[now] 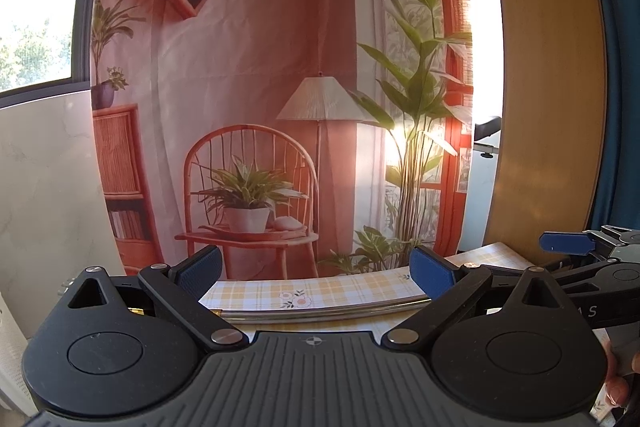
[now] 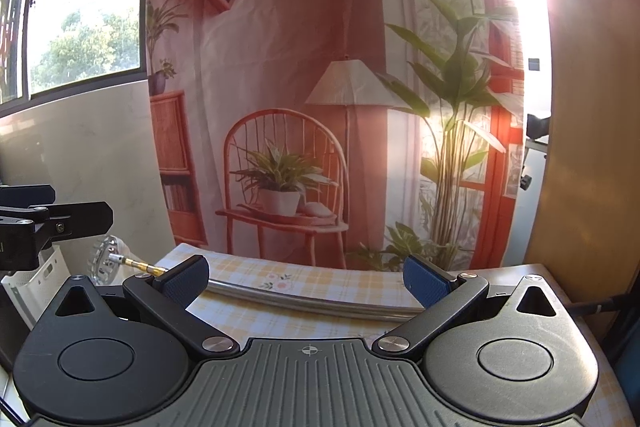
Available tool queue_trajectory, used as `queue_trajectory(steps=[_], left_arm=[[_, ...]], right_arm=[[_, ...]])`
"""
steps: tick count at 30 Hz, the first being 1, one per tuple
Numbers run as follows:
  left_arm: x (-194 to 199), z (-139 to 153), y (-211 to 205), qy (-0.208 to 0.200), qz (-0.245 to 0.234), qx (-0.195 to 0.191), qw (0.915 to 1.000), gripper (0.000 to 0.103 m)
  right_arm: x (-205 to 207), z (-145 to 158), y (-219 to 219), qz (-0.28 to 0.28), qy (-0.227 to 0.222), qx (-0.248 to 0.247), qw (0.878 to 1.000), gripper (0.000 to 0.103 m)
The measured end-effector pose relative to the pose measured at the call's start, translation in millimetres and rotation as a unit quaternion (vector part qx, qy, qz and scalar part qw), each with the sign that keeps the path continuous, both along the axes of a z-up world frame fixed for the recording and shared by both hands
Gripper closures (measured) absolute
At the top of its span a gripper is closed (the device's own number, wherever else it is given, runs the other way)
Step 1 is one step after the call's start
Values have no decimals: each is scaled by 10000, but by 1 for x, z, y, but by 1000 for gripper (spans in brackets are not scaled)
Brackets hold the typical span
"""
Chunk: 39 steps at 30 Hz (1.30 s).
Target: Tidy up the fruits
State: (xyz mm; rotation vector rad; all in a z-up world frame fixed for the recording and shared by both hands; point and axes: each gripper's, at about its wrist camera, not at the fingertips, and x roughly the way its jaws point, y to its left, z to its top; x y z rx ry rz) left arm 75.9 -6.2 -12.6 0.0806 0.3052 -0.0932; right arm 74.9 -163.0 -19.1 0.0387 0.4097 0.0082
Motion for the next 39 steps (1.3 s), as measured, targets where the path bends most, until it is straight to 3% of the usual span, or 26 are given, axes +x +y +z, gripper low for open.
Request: queue_trajectory(steps=[16, 39], left_arm=[[1, -4, 3, 184, -46, -59, 9998, 0], [5, -6, 9, 202, 242, 112, 9994, 0]], right_arm=[[-6, -1, -5, -138, -24, 90, 9999, 0], [-5, -2, -12, -188, 5, 157, 9997, 0]])
